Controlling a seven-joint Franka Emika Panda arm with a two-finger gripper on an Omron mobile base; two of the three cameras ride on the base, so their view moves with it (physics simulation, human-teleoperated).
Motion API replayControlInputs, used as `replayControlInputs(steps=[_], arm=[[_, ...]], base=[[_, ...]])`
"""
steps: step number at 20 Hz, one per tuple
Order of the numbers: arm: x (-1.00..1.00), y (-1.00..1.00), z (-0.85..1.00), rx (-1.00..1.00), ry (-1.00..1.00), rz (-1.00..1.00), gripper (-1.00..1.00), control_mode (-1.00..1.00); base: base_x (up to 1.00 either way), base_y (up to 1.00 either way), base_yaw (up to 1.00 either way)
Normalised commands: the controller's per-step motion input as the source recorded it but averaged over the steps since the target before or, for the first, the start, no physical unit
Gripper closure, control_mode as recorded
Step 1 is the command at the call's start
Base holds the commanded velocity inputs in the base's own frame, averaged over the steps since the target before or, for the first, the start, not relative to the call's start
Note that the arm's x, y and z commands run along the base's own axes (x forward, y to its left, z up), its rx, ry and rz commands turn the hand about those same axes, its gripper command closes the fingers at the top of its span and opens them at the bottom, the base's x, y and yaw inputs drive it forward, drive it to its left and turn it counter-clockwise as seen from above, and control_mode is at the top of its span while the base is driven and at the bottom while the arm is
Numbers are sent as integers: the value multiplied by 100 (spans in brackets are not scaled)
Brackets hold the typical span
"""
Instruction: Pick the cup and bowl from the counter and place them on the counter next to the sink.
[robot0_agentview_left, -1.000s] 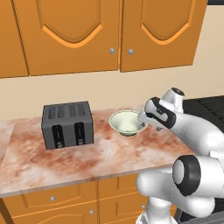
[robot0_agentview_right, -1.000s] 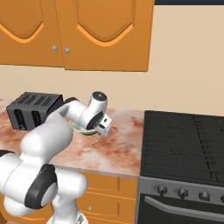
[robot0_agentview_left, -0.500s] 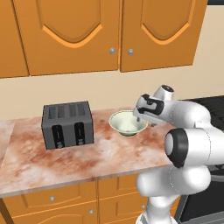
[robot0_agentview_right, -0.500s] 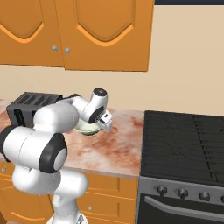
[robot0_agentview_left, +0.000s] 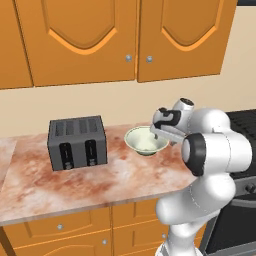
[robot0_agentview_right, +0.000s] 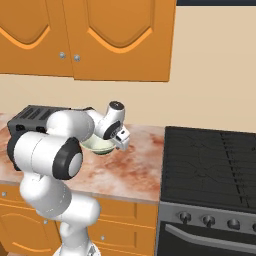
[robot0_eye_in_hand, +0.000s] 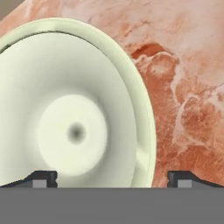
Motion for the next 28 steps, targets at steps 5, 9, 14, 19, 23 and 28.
replayControlInputs(steps=[5, 9, 14, 19, 23, 28], arm=[[0, 0, -15, 0, 0, 0, -100, -100], [0, 0, -19, 0, 0, 0, -100, -100], [0, 0, -27, 0, 0, -2, -100, -100], [0, 0, -14, 0, 0, -5, -100, -100], [0, 0, -1, 0, 0, -3, -100, -100], [0, 0, 0, 0, 0, 0, -100, -100]], base=[[0, 0, 0], [0, 0, 0], [0, 0, 0], [0, 0, 0], [0, 0, 0], [0, 0, 0]])
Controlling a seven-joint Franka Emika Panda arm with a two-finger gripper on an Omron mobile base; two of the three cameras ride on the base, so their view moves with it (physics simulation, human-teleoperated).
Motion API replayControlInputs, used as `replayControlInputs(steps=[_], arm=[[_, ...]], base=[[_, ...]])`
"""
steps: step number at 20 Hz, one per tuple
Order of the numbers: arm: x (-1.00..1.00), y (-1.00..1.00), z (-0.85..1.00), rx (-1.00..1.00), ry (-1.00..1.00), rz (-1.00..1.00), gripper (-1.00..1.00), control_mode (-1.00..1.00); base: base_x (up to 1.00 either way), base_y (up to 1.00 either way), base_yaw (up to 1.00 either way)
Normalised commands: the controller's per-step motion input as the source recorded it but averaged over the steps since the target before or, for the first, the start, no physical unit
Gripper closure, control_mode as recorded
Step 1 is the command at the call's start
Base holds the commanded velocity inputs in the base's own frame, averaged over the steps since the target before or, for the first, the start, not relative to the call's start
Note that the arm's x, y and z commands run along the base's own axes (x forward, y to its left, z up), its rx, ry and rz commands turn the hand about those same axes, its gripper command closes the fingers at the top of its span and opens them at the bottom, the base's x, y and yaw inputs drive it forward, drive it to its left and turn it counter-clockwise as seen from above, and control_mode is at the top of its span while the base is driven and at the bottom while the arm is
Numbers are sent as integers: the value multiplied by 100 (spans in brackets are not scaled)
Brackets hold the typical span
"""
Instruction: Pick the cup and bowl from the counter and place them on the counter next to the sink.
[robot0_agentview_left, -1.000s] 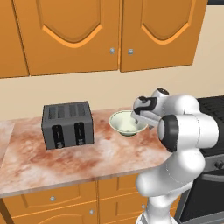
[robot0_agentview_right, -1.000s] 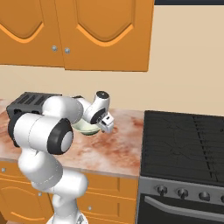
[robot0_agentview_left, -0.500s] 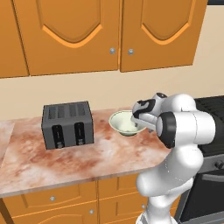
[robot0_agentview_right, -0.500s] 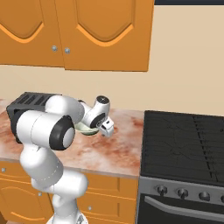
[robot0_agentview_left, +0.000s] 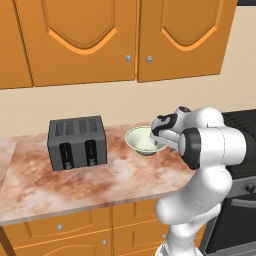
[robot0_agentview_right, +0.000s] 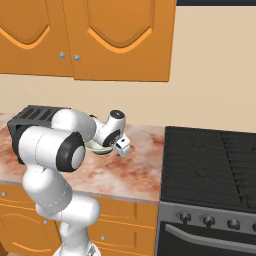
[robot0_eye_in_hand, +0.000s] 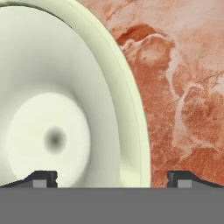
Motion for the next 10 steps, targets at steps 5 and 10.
replayControlInputs(steps=[5, 10], arm=[[0, 0, 0, 0, 0, 0, 100, -100], [0, 0, 0, 0, 0, 0, 100, -100]], base=[[0, 0, 0], [0, 0, 0]])
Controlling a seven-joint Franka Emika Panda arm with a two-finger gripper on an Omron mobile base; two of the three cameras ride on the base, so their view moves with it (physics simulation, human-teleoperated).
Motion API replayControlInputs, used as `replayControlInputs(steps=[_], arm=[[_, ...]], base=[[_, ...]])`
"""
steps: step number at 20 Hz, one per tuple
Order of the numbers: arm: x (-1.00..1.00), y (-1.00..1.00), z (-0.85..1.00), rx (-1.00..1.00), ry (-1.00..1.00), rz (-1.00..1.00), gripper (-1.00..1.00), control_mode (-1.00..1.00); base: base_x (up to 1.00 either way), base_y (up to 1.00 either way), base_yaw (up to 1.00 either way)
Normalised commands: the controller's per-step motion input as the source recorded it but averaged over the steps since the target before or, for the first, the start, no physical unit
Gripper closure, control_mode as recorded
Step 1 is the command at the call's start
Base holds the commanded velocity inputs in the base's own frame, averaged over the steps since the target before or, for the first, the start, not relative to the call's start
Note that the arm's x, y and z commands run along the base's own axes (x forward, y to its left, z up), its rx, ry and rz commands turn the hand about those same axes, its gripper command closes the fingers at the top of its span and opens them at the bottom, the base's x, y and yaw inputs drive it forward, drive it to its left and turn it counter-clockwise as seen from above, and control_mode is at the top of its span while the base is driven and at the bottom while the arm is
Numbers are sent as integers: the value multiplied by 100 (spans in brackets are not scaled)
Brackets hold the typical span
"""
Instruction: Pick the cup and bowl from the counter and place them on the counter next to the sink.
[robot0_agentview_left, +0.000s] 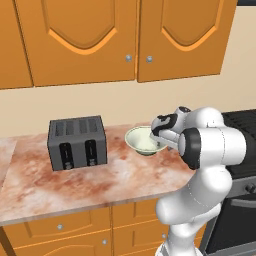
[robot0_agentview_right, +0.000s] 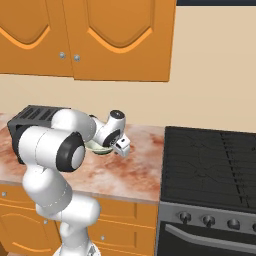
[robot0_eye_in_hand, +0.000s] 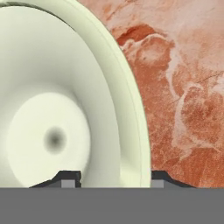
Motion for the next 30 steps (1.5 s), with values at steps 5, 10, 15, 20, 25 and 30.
replayControlInputs(steps=[5, 10, 15, 20, 25, 30], arm=[[0, 2, 0, 0, 0, 0, 100, -100], [0, 8, 0, 0, 0, 0, 100, -100], [-19, -18, 0, 0, -5, 0, 100, -100], [-36, -16, 6, 3, -9, 0, 100, -100], [-25, -1, 22, 10, -9, 0, 100, -100], [-11, 0, 26, 11, -4, 0, 100, -100]], base=[[0, 0, 0], [0, 0, 0], [0, 0, 0], [0, 0, 0], [0, 0, 0], [0, 0, 0]])
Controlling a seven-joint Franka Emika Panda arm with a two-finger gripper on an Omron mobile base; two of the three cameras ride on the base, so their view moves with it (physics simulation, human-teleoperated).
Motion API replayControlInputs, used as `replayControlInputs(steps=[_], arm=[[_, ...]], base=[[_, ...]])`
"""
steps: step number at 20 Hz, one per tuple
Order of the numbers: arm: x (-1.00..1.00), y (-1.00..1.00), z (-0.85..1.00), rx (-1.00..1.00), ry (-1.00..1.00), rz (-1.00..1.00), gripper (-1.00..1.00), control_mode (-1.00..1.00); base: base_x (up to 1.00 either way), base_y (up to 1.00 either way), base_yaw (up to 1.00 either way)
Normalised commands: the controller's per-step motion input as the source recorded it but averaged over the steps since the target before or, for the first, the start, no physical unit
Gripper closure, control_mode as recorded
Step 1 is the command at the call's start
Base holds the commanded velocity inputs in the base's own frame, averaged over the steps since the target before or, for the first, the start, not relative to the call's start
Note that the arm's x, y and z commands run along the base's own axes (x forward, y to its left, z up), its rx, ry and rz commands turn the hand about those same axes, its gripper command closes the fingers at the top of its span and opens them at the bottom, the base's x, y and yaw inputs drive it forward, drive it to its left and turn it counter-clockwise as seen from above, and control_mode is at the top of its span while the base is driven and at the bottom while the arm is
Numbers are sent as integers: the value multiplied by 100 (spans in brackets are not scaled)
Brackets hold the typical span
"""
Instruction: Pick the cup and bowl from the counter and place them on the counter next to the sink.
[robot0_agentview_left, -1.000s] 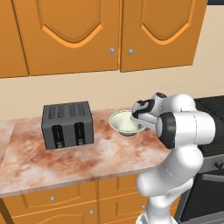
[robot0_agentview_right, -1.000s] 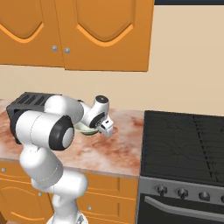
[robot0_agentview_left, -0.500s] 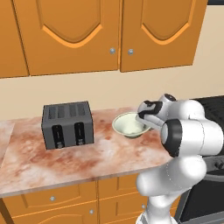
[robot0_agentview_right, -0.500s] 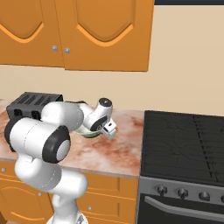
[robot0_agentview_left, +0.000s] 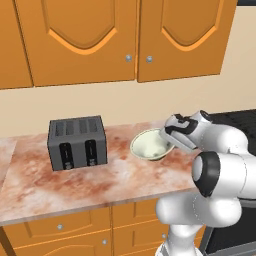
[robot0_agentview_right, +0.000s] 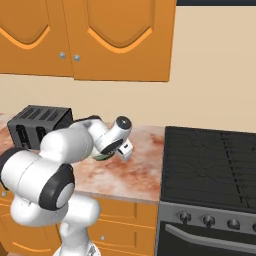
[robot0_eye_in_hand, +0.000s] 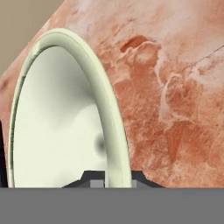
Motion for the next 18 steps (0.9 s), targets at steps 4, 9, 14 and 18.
replayControlInputs(steps=[4, 9, 14, 18], arm=[[0, 0, 39, 10, 0, 0, 100, -100], [2, -3, 47, 8, 3, 0, 100, -100], [-18, -13, 48, 6, 10, 1, 100, -100], [-37, -19, 25, 8, 4, 9, 100, -100]], base=[[0, 0, 0], [0, 0, 0], [0, 0, 0], [0, 0, 0]])
